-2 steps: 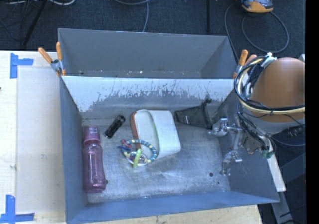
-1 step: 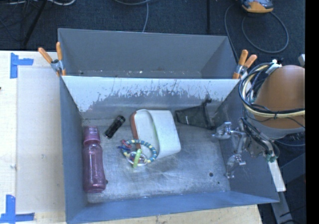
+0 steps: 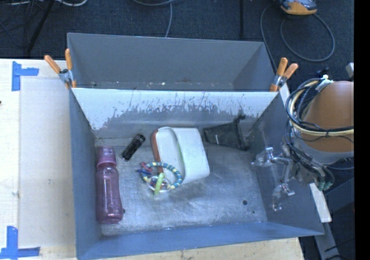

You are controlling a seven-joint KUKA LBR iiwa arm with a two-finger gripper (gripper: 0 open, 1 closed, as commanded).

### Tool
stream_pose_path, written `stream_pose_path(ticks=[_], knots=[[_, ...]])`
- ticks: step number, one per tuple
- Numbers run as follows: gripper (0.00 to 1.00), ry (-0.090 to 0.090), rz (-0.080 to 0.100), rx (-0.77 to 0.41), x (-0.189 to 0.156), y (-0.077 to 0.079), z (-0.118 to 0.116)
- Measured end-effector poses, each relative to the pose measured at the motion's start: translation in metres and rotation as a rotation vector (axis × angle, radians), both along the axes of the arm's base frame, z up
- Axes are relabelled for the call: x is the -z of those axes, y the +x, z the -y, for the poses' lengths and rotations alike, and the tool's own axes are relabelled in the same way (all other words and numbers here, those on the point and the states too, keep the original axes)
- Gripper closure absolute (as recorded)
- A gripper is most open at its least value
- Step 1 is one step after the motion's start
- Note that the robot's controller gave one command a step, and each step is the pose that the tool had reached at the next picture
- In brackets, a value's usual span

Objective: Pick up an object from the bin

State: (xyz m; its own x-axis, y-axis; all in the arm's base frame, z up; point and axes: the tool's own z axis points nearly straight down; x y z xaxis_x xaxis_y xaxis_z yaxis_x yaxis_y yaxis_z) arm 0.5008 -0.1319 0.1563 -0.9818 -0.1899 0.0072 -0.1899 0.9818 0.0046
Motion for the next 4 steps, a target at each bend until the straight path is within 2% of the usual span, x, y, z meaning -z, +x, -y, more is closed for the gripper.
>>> stream_pose_path(ticks=[1, 2, 3, 4], knots=[[1.0, -0.001, 0.006, -0.111, 0.04, 0.002, 0.022], [0.0, -0.001, 0.006, -0.113, 0.04, 0.002, 0.021], [0.0, -0.001, 0.006, -0.113, 0.04, 0.002, 0.021], [0.0, -0.001, 0.001, -0.187, 0.021, -0.002, 0.0]])
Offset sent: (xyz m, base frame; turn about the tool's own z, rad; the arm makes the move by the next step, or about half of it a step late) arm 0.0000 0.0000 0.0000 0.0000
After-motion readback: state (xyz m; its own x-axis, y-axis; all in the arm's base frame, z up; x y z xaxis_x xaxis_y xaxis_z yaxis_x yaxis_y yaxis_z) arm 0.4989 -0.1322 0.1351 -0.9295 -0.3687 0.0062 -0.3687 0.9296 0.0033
